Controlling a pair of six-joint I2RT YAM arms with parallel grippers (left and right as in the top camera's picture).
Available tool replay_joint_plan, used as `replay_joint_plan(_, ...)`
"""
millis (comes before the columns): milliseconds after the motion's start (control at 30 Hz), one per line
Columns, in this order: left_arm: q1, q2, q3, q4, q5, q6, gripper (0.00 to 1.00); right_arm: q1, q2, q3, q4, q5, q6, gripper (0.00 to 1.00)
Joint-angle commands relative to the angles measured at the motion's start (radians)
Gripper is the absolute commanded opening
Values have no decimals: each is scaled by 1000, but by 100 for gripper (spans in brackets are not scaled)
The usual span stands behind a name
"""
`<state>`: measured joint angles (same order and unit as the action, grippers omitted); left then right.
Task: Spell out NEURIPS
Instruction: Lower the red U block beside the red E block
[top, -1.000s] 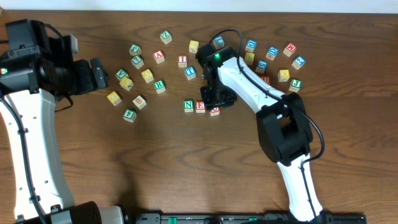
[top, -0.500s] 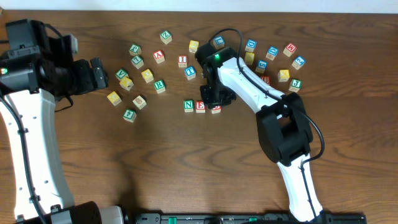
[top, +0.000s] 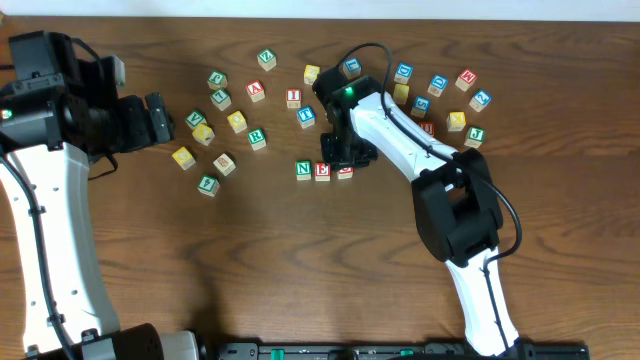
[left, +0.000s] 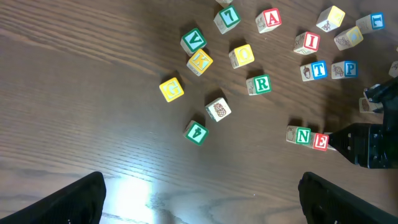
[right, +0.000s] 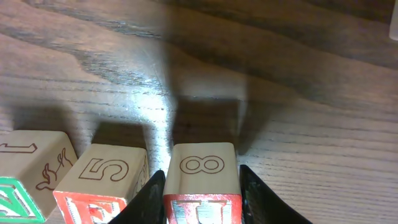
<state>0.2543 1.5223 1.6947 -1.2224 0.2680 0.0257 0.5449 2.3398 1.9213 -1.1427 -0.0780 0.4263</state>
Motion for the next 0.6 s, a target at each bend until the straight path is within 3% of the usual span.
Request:
replay_joint_plan(0, 2, -7, 23, 0, 12, -1, 98, 6, -37, -8, 3, 8, 34, 33)
replay_joint_plan(433, 3, -7, 23, 0, 12, -1, 98, 4, -37, -8, 5, -4, 52, 34)
replay_joint_plan(567, 3, -7, 23, 0, 12, -1, 98, -1, -38, -6, -2, -11, 48, 40)
